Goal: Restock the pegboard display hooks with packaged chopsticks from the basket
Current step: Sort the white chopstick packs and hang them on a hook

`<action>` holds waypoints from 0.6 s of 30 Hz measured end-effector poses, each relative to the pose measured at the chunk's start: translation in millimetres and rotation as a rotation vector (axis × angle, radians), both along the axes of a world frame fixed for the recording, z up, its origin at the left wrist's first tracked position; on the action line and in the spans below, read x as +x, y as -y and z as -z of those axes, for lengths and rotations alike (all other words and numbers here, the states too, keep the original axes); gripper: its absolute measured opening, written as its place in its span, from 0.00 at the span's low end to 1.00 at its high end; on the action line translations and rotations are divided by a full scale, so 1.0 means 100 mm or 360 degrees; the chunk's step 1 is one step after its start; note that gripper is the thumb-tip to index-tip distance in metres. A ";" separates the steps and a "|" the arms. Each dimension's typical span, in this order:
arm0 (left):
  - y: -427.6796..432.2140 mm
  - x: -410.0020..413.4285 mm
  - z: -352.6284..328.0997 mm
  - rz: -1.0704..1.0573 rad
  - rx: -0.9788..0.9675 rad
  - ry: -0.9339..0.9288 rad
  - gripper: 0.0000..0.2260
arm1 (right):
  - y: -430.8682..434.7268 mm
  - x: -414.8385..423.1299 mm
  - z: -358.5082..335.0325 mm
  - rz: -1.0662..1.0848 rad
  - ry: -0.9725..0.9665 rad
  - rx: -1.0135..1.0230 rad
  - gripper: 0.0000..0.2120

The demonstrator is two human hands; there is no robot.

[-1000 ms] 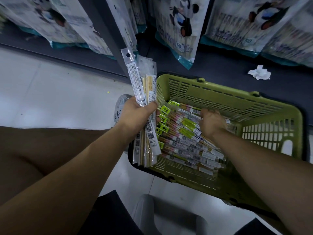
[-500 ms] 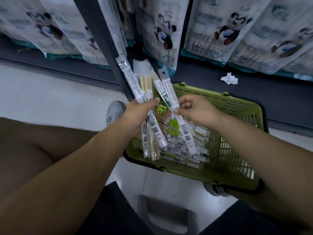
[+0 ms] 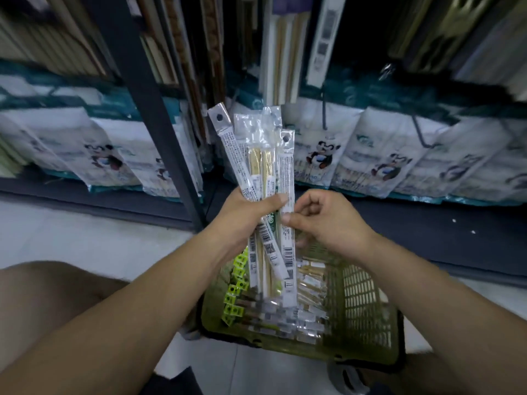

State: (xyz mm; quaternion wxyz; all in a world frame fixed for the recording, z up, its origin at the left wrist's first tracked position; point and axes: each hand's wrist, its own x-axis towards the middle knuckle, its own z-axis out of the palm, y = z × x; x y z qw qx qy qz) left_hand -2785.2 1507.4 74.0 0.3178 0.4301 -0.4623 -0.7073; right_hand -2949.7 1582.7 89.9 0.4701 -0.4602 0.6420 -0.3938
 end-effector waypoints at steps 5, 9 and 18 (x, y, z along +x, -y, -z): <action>0.14 -0.07 -0.64 0.0130 -0.0359 -0.0056 0.17 | 0.09 -0.16 -0.71 0.0101 -0.0033 -0.0279 0.10; 0.23 -0.12 -1.13 0.0232 -0.0691 -0.0039 0.14 | 0.23 -0.26 -1.32 0.0273 0.0048 -0.0617 0.05; 0.39 -0.28 -1.86 0.0169 -0.1025 -0.0248 0.15 | 0.53 -0.33 -2.17 0.0330 -0.0304 -0.1064 0.08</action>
